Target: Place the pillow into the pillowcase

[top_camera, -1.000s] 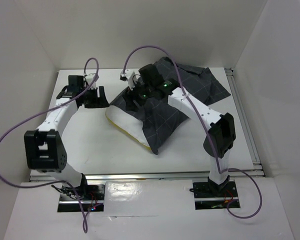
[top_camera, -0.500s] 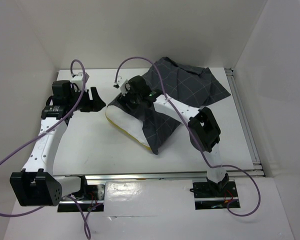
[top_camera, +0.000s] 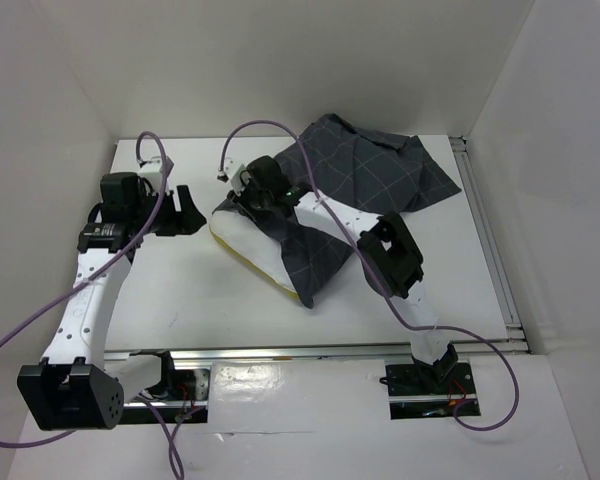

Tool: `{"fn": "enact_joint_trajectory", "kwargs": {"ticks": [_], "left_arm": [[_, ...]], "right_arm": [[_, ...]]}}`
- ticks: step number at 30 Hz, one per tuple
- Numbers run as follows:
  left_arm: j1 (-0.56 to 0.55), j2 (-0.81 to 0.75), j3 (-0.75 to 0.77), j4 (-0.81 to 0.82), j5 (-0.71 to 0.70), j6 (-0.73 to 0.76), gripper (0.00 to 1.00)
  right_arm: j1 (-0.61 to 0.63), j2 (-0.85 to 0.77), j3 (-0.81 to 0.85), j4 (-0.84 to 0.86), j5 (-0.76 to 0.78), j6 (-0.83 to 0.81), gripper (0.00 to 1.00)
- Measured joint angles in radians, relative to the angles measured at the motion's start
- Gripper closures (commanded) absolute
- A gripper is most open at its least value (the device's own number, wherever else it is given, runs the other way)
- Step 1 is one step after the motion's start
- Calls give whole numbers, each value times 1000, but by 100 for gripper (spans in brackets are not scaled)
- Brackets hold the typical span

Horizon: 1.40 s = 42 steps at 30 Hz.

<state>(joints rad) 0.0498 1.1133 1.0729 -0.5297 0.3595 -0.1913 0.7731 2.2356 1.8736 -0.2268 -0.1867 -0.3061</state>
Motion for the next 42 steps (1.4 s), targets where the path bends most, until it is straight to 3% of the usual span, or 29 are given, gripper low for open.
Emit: {"fn": "enact_joint_trajectory", "kwargs": {"ticks": [4,6,10,19,28,31,39,40,42], "left_arm": [[3,-2,-12,-3,-1,0,20],[4,-2,-27,-4,1,-2,20],[5,14,-75,-1,41,-10,20],[6,191,-231,114,294,-139,11],[54,384,-157,308,386,-287,7],[64,473,-132,385,408,-344,0],[67,593,-89,390,437,-396,1],[67,590,-90,392,438,-397,3],[67,585,-103,409,436,-414,17]], "right_arm": [[5,1,0,16,15,-6,97],[6,1,0,21,20,-7,100],[6,5,6,24,27,-6,100],[5,48,181,-4,22,25,100],[5,48,211,-38,17,43,100],[5,46,211,-47,14,47,100],[2,45,211,-60,14,49,100],[2,45,211,-63,14,51,100],[2,44,211,-71,12,55,100]]}}
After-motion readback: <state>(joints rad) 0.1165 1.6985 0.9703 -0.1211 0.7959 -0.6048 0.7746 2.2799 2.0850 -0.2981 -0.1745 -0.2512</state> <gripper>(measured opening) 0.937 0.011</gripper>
